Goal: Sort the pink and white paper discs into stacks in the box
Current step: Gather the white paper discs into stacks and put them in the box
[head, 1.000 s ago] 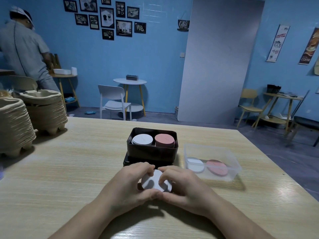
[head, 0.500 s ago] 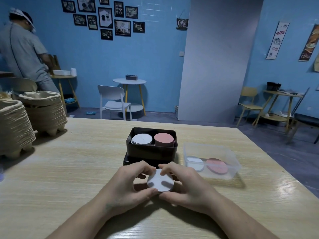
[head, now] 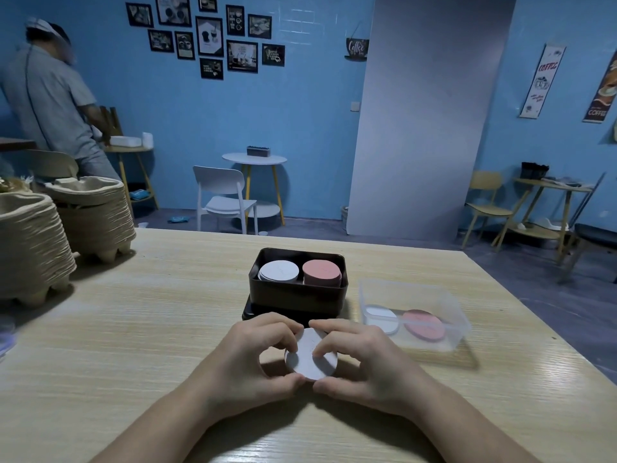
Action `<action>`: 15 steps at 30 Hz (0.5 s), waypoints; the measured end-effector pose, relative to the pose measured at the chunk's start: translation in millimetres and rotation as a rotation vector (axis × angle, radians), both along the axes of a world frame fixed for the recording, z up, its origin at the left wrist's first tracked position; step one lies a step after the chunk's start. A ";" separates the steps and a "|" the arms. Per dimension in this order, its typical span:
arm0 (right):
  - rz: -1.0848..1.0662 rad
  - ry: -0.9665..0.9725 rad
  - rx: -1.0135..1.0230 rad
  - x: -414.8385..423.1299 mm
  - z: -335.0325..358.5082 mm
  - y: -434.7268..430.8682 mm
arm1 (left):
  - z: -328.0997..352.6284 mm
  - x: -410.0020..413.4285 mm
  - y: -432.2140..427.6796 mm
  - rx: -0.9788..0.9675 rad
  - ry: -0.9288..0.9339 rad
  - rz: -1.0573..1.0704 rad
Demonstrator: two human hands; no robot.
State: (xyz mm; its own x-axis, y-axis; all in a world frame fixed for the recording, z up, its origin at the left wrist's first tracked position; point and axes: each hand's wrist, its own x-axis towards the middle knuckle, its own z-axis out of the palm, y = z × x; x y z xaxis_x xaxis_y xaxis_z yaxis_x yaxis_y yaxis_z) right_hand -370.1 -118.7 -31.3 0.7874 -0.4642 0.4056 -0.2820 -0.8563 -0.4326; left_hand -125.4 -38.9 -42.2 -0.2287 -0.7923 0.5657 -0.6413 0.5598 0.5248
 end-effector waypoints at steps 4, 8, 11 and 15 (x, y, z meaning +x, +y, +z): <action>0.003 0.068 -0.177 3.7 -3.3 -1.0 | -3.7 -2.0 -2.2 -0.084 -0.174 0.025; -0.007 0.009 -0.240 4.6 -2.4 1.8 | -8.0 1.1 -5.7 -0.088 -0.177 0.055; -0.009 -0.019 -0.227 4.6 -4.1 1.6 | -7.6 1.8 -5.6 -0.102 -0.150 0.046; -0.013 0.000 -0.257 5.0 -5.0 0.8 | -8.9 0.5 -7.1 -0.114 -0.157 0.049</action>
State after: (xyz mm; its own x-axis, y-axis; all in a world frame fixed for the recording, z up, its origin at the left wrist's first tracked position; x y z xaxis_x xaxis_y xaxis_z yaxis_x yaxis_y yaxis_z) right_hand -365.1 -117.9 -36.3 0.7821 -0.3561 0.5114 -0.2938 -0.9344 -0.2013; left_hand -124.9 -46.0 -51.1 -0.2834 -0.7375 0.6130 -0.7383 0.5757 0.3513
